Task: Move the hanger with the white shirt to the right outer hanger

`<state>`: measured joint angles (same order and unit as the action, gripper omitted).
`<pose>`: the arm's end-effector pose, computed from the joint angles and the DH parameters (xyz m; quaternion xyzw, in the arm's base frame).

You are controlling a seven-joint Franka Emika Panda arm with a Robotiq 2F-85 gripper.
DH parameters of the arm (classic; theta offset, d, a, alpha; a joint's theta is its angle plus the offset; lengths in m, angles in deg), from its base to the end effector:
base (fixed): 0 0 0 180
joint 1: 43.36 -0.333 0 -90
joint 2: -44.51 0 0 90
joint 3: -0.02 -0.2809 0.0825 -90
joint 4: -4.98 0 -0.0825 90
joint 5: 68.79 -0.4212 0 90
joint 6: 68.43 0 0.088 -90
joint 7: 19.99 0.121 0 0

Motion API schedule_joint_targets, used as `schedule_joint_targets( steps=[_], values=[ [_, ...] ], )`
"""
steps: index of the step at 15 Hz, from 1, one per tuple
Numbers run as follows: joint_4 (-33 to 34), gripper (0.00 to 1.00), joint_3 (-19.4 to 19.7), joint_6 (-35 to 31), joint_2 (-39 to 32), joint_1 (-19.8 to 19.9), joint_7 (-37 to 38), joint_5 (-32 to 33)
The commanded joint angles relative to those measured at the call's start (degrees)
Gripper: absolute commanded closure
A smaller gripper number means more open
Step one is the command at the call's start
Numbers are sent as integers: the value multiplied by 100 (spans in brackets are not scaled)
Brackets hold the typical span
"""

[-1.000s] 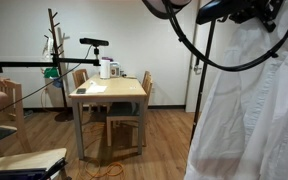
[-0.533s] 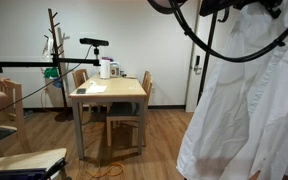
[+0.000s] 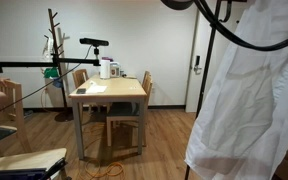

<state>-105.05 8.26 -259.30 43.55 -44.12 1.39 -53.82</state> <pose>0.6415 -0.0551 0.6006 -0.7646 0.0784 -0.6395 0.0133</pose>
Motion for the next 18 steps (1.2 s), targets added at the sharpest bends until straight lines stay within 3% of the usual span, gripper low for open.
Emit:
schedule_joint_targets(
  steps=[1, 5, 6, 9, 10, 18],
  values=[
    [-174, 91, -217, -638, -54, 173, -641, -923],
    [-882, 91, -358, -1123, 116, -93, -760, -965],
    [-678, 91, -438, -783, 159, -134, -785, -936],
    [-762, 91, -477, -753, 125, -286, -846, -973],
    [-661, 91, -438, -744, -9, -235, -578, -837],
    [-662, 91, -426, -717, -56, -256, -577, -837]
  ],
)
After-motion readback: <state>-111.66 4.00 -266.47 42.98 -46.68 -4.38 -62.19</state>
